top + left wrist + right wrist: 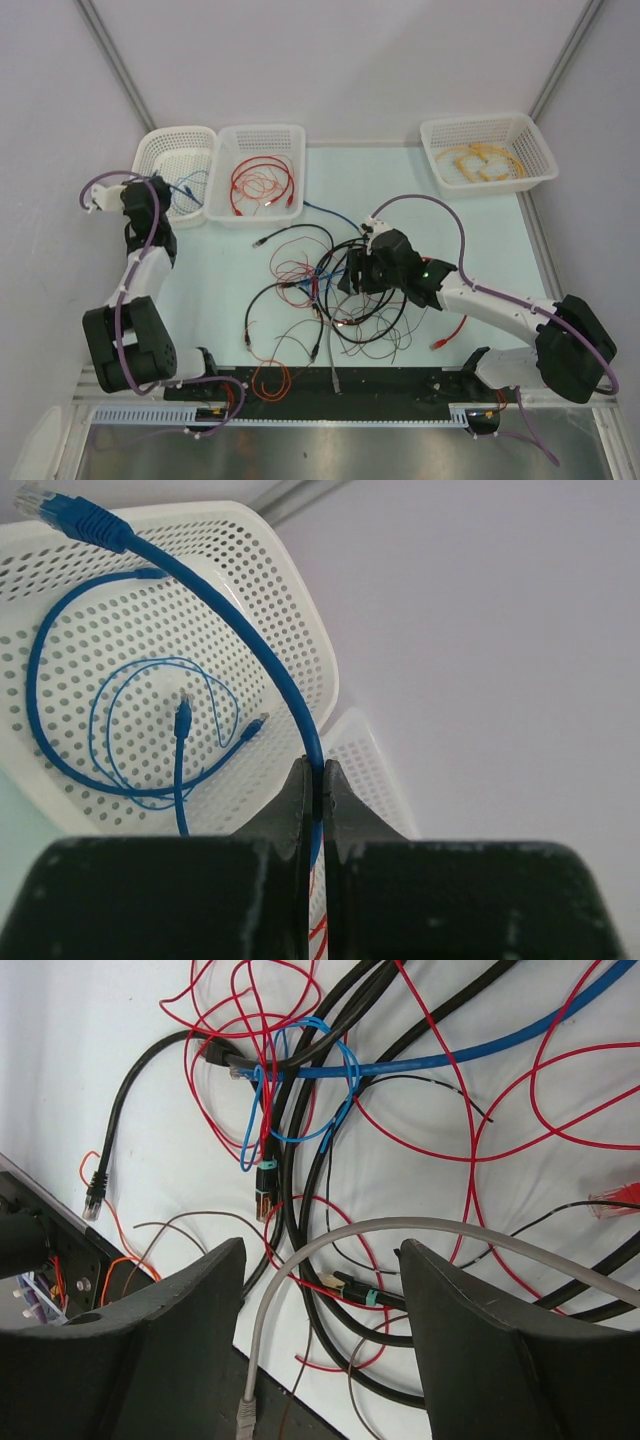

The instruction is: Untangle the cables

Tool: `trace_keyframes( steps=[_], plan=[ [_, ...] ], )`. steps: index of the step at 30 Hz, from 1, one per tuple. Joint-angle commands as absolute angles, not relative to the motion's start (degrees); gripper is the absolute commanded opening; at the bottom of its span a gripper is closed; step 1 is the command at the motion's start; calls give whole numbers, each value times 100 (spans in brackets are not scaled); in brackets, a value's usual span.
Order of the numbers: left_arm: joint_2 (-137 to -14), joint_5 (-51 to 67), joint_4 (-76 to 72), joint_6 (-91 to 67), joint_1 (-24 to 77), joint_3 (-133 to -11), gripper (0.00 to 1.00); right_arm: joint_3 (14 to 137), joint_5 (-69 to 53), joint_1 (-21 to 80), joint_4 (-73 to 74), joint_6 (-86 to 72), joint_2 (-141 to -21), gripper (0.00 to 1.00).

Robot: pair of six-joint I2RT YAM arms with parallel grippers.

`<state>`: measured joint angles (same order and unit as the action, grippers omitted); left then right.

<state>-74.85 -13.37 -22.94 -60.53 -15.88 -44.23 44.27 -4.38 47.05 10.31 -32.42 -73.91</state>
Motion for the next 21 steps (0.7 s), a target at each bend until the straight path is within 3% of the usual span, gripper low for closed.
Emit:
trace_keyframes(
  steps=[1, 10, 21],
  plan=[
    [-8127, -1556, -1749, -5327, -1363, -5246, 0, 4553, -273, 4737, 1046, -3164, -7190, 68],
    [-9939, -1978, -1222, -4123, -1336, -7171, 0, 4544, 0, 4659, 1362, -2865, -6803, 69],
    [-11459, -1679, -818, -3016, -1011, -8964, 0, 4544, -413, 4298, 1099, -2892, -7365, 69]
  ],
)
